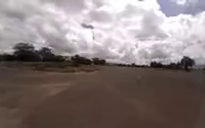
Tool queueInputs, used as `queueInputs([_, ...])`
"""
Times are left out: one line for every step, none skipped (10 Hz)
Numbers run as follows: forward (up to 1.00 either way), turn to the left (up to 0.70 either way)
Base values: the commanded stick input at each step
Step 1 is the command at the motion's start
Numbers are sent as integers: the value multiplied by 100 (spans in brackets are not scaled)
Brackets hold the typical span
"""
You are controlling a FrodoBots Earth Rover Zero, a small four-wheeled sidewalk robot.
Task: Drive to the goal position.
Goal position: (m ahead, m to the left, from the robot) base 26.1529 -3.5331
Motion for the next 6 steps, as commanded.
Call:
queueInputs([100, 0])
queueInputs([100, 0])
queueInputs([100, 0])
queueInputs([100, 0])
queueInputs([100, 0])
queueInputs([100, 0])
